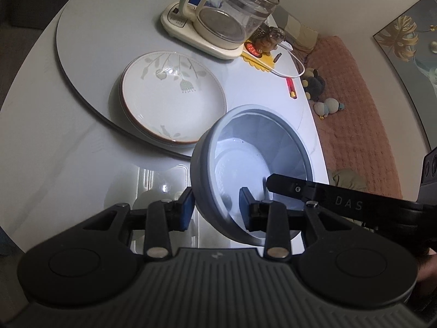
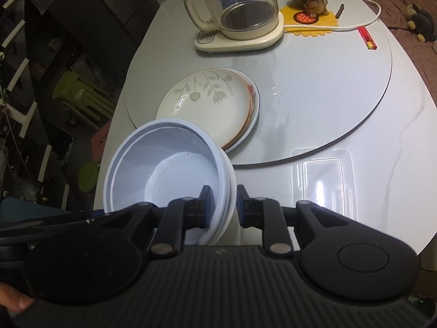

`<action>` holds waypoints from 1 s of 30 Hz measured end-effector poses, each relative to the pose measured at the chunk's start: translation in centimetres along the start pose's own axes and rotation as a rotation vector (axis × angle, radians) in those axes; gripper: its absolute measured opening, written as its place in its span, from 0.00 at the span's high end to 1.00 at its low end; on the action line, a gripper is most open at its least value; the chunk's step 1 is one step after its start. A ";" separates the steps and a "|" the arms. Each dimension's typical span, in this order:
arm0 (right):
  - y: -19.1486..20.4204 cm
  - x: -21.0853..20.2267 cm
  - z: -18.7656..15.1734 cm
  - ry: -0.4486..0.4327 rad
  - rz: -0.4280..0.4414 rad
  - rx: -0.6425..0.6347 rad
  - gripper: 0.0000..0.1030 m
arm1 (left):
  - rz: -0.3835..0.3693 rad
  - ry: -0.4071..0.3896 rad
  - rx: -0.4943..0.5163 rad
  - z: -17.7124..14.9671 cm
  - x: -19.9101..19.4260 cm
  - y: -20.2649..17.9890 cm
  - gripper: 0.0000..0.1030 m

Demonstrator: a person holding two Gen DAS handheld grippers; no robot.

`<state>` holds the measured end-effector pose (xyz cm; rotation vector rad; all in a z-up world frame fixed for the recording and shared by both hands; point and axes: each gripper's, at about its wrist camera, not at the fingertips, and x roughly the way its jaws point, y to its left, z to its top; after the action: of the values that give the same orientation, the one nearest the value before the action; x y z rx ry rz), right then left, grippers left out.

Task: Organize plates and bowls
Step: 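Carry the small white bowl with both grippers over the plate stack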

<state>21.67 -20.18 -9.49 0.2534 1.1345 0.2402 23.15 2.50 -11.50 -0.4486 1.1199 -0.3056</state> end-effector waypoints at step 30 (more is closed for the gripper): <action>3.7 3.5 7.4 -0.050 -0.010 -0.045 0.78 | 0.001 -0.085 -0.083 7.5 1.2 3.3 0.62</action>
<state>29.63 -16.19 -8.39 0.2133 1.0792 0.2489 30.48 6.31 -11.37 -0.5303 1.0520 -0.2375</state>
